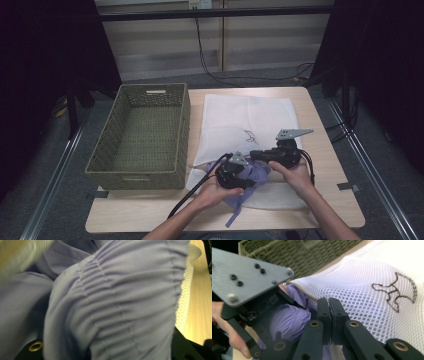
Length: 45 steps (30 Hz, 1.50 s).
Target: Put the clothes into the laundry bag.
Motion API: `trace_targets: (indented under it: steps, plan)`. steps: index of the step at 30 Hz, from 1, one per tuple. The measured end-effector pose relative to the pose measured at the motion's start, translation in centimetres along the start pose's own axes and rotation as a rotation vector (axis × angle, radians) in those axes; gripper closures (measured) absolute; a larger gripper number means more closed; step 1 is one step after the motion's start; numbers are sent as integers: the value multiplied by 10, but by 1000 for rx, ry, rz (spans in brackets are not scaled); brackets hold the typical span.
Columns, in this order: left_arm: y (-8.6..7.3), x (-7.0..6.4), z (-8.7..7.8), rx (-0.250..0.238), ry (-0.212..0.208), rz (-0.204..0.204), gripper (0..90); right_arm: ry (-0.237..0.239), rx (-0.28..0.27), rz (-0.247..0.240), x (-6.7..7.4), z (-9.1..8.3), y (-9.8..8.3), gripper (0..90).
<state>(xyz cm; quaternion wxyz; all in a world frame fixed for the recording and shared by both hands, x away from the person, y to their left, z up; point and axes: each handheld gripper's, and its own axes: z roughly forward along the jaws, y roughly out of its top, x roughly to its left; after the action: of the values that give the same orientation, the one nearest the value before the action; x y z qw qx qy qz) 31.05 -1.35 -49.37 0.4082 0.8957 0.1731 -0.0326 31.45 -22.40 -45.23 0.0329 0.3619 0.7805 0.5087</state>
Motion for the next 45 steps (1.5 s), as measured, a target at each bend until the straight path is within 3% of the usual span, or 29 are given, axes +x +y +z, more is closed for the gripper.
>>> trace_targets:
  steps: [8, 11, 12, 18, 21, 28, 33, 37, 38, 41, 45]
  plan:
    - [4, -7, -5, 20, -18, 21, 464, 2, 40, 20, -4, 8, -11, 877]
    - [5, -10, -15, 34, 22, 36, 402, 1, 46, 18, -4, 9, -12, 875]
    - [5, -10, -18, 26, -3, 32, 374, 1, 43, 20, -4, 9, -12, 873]
    - [0, -11, -43, -43, -10, 13, 242, -3, 38, 19, -5, 6, -11, 867]
    - [-2, -10, -54, -47, -5, 20, 181, -3, 36, 19, -5, 6, -11, 860]
    - [-9, -11, -87, -126, 2, -5, 145, -6, 29, 31, -6, 5, -11, 838]
    - [-20, -12, -109, -158, 34, -21, 175, -12, 25, 30, -5, 3, -10, 816]
    - [-34, -16, -124, -158, 87, -7, 321, -14, 17, 28, -5, 1, -9, 785]
    - [-38, -16, -127, -161, 82, -9, 372, -15, 14, 27, -5, 1, -8, 775]
    - [-50, -18, -131, -125, 88, -15, 527, -15, 5, 25, -3, -1, -6, 742]
    - [-68, -20, -121, -53, 79, -10, 652, -5, -12, 24, 0, -6, -1, 657]
